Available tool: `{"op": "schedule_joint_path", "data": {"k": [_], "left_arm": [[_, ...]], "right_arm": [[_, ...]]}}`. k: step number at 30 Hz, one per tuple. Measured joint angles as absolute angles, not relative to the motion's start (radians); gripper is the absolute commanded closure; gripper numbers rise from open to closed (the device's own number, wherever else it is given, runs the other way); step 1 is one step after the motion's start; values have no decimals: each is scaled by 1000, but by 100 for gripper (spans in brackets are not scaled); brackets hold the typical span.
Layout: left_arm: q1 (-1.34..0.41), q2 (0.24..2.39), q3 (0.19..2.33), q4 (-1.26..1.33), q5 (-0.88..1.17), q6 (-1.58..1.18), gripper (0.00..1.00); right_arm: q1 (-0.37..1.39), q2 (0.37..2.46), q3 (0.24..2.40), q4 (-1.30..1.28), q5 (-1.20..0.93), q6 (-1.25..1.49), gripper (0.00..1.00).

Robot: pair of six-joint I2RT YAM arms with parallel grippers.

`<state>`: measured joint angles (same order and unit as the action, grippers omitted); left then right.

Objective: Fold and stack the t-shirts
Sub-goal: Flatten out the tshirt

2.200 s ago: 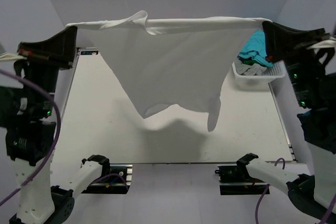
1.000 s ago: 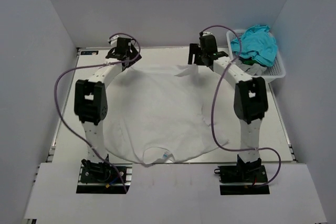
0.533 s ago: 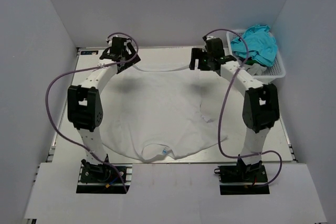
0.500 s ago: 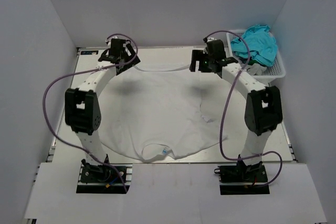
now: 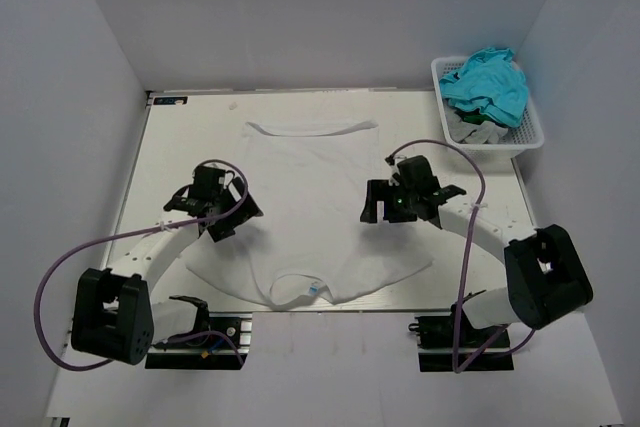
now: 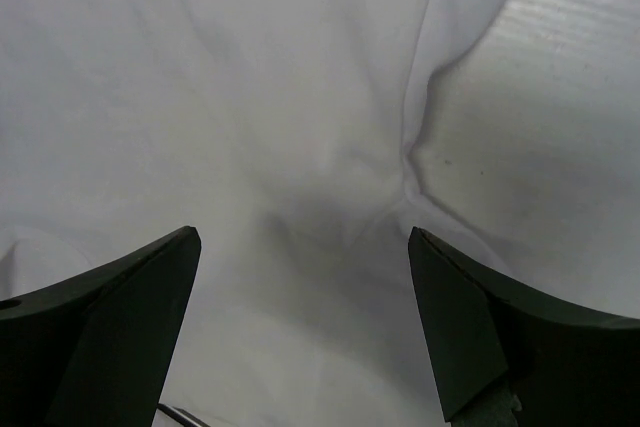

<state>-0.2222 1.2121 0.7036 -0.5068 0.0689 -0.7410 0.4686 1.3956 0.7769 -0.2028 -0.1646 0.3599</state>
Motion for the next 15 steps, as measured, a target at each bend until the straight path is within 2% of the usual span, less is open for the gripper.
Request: {"op": "schedule_joint_path", "data": {"k": [7, 11, 15], "left_arm": [[-224, 1221, 656, -518, 50, -787, 0], [-218, 1327, 655, -522, -6, -807, 0], [-211, 1452, 756, -546, -62, -825, 0]], "right_arm": [[479, 1462, 735, -205, -159, 381, 10], [476, 1530, 787, -194, -144, 398, 10], [476, 1577, 835, -194, -111, 400, 10]]}}
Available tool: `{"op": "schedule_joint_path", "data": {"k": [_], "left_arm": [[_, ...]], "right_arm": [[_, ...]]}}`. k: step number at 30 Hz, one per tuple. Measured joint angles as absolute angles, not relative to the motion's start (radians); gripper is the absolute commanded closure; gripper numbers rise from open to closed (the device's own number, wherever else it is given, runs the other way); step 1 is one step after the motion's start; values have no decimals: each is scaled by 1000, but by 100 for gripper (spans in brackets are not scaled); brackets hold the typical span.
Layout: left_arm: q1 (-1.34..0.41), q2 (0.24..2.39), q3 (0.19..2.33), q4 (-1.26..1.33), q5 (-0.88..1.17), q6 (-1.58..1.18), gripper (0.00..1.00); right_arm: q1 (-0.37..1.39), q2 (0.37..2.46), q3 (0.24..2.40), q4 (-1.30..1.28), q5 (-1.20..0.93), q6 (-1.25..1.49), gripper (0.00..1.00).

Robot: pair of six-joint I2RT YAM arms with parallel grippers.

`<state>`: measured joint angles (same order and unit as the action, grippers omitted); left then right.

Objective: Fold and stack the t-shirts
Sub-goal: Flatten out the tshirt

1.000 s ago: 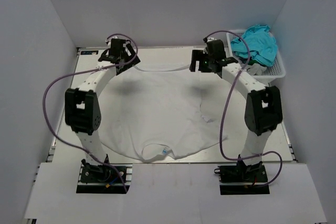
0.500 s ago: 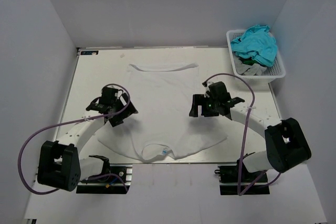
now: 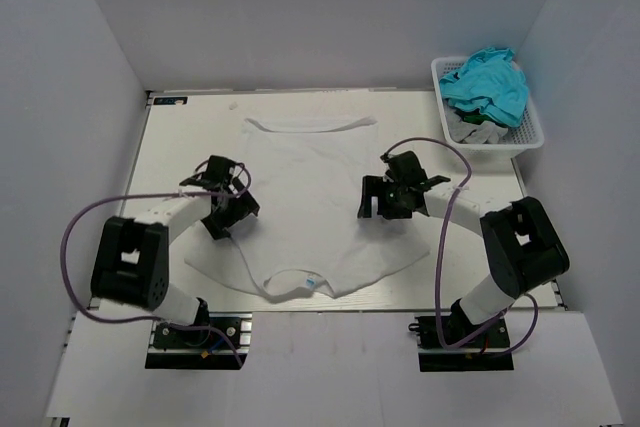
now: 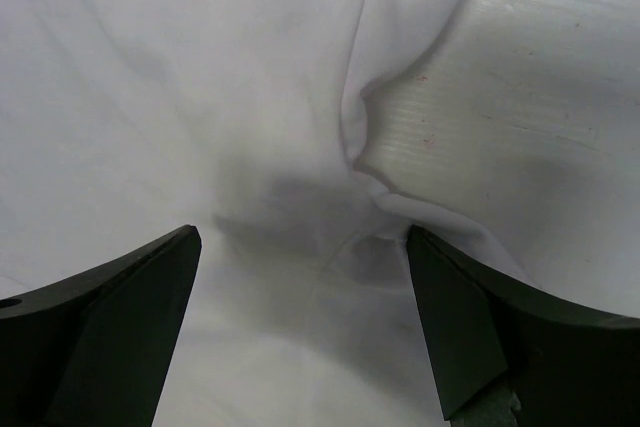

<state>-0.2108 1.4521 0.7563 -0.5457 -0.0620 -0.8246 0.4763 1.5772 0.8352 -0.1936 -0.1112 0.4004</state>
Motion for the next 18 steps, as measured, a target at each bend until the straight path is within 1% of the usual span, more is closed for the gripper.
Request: {"op": "schedule_joint_path", "data": {"k": [3, 6, 9, 12, 16, 18], "left_arm": [[-211, 1584, 875, -582, -113, -825, 0], [-210, 1739, 1042, -631, -176, -818, 0], [-202, 1911, 1267, -681, -242, -784, 0], [-191, 2107, 1553, -701, -265, -721, 0], [-194, 2346, 1941, -646, -171, -625, 0], [-200, 2412, 2033, -566, -83, -584, 0]], "right_arm": [[478, 1578, 836, -196, -101, 394, 10], [483, 1573, 833, -199, -87, 381, 10], [485, 1554, 818, -215, -59, 353, 10], [500, 1550, 818, -234, -60, 300, 10], [572, 1549, 818, -239, -94, 222, 10], [640, 1554, 822, -241, -130, 175, 10]]}}
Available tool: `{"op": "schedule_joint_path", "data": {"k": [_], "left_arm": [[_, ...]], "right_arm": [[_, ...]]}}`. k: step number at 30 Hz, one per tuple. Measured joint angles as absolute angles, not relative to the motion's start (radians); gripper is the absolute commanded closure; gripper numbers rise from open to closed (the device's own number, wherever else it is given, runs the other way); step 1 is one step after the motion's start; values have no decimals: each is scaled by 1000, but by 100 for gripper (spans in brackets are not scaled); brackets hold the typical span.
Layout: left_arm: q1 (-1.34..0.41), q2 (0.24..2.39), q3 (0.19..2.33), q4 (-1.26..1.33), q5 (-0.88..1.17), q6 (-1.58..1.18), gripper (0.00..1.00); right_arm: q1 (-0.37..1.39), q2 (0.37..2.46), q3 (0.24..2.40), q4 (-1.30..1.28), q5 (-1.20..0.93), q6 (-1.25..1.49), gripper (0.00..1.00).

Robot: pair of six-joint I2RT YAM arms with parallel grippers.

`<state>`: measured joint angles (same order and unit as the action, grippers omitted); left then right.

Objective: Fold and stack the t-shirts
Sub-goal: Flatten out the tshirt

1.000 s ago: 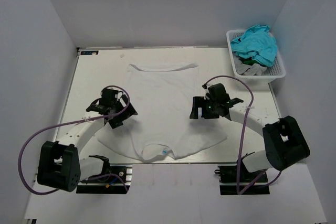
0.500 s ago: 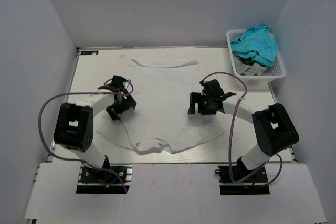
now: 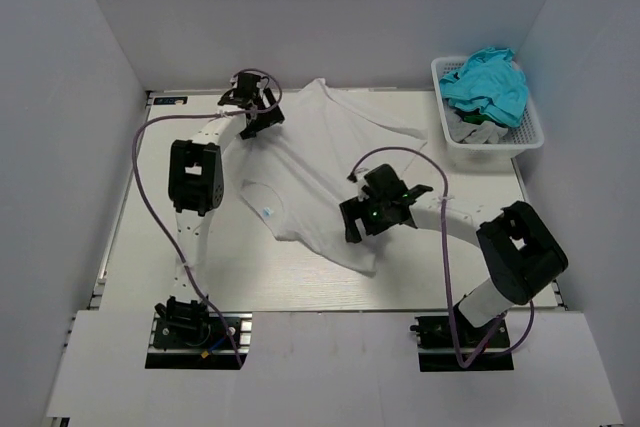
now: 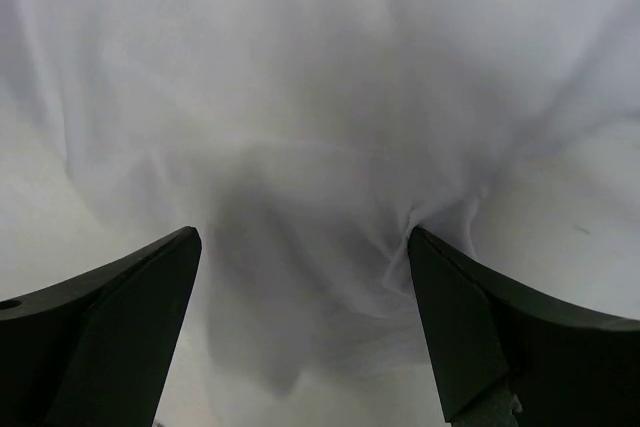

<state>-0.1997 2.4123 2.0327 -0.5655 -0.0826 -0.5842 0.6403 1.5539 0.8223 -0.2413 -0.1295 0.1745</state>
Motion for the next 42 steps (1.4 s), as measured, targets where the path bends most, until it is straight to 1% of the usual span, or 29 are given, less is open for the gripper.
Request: {"op": "schedule_joint_path", "data": {"k": [3, 6, 9, 14, 18, 22, 24, 27, 28, 30, 32, 34, 36, 42], "left_arm": [[-216, 2449, 2056, -419, 92, -542, 0], [-241, 2483, 2086, -358, 194, -528, 0], [-273, 2503, 2111, -329, 234, -519, 0], [-308, 2503, 2166, -341, 250, -506, 0], [-305, 2485, 2214, -375, 216, -484, 0], [-300, 2385, 2177, -464, 161, -447, 0], [-299, 2279, 2101, -514, 128, -432, 0], [-312, 2020, 1819, -532, 101, -432, 0], [-319, 1959, 1752, -537, 102, -442, 0], [-358, 1771, 1514, -506, 112, -467, 0], [-394, 1675, 1359, -489, 143, -500, 0], [-434, 1646, 1243, -463, 175, -529, 0], [-462, 1665, 1158, -455, 182, -551, 0], [-464, 1748, 1081, -495, 104, -602, 0]], "right_arm": [[744, 1593, 861, -253, -212, 107, 10], [825, 1678, 956, -276, -324, 38, 10], [893, 1731, 1025, -297, -398, -21, 10], [937, 1691, 1033, -298, -487, -56, 10], [912, 1594, 1032, -271, -420, -4, 10], [870, 1502, 1032, -279, -222, 102, 10], [834, 1474, 1032, -301, -85, 164, 10], [759, 1460, 1030, -333, 76, 230, 10], [732, 1463, 1028, -342, 111, 242, 10], [685, 1479, 1023, -353, 159, 263, 10], [646, 1517, 1023, -357, 185, 279, 10], [618, 1576, 1028, -361, 204, 285, 10], [604, 1644, 1055, -373, 234, 286, 10], [584, 1817, 1227, -402, 404, 260, 10]]}}
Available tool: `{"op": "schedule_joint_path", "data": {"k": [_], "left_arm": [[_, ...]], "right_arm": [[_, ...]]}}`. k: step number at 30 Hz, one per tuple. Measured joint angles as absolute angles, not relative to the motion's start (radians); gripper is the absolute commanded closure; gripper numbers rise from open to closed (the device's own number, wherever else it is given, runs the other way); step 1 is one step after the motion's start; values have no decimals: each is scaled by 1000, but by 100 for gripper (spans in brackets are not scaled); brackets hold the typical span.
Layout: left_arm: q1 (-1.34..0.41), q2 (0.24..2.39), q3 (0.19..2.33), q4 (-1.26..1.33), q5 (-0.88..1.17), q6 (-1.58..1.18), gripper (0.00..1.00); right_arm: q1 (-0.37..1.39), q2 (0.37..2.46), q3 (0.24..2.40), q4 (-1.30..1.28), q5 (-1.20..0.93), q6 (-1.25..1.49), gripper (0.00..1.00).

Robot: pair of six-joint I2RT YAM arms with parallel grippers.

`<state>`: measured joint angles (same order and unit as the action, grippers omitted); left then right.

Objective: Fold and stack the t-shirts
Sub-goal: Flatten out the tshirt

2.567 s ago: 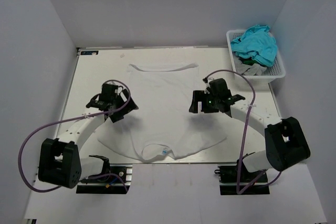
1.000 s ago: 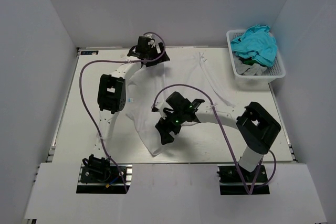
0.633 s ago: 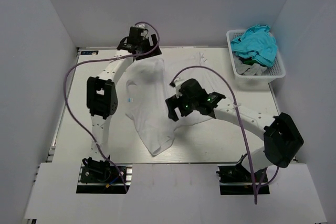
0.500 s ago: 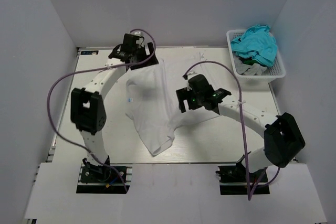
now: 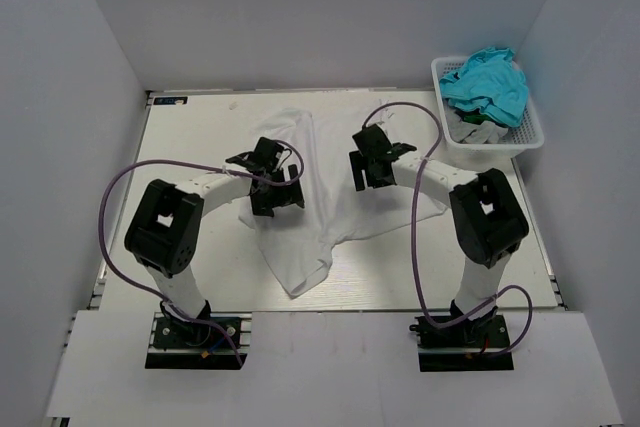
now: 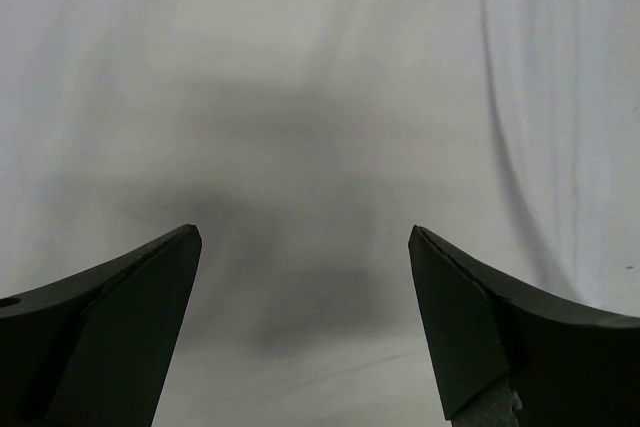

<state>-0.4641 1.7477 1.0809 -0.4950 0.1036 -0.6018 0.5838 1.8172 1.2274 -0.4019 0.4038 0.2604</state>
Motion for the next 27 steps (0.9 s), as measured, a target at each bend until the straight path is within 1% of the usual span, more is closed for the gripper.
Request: {"op": "schedule_joint_path", "data": {"k": [5, 10, 14, 20, 24, 27], "left_arm": [[-450, 1755, 1074, -513, 33, -692, 0], [-425, 1751, 1075, -593, -106, -763, 0], [-381, 1739, 1056, -683, -241, -776, 0], [-336, 1736, 1095, -823, -365, -751, 0], [-335, 1745, 1198, -887, -385, -724, 0], [-336, 1745, 1289, -872, -382, -704, 0]], "right_arm": [[544, 1891, 1317, -417, 499, 248, 10], [495, 1906, 1318, -430, 542, 210, 10], [490, 1903, 1299, -423, 546, 151, 10], [495, 1897, 1277, -406, 455, 88, 10], [501, 1897, 1277, -392, 384, 66, 10], [506, 1897, 1277, -385, 356, 61, 10]]}}
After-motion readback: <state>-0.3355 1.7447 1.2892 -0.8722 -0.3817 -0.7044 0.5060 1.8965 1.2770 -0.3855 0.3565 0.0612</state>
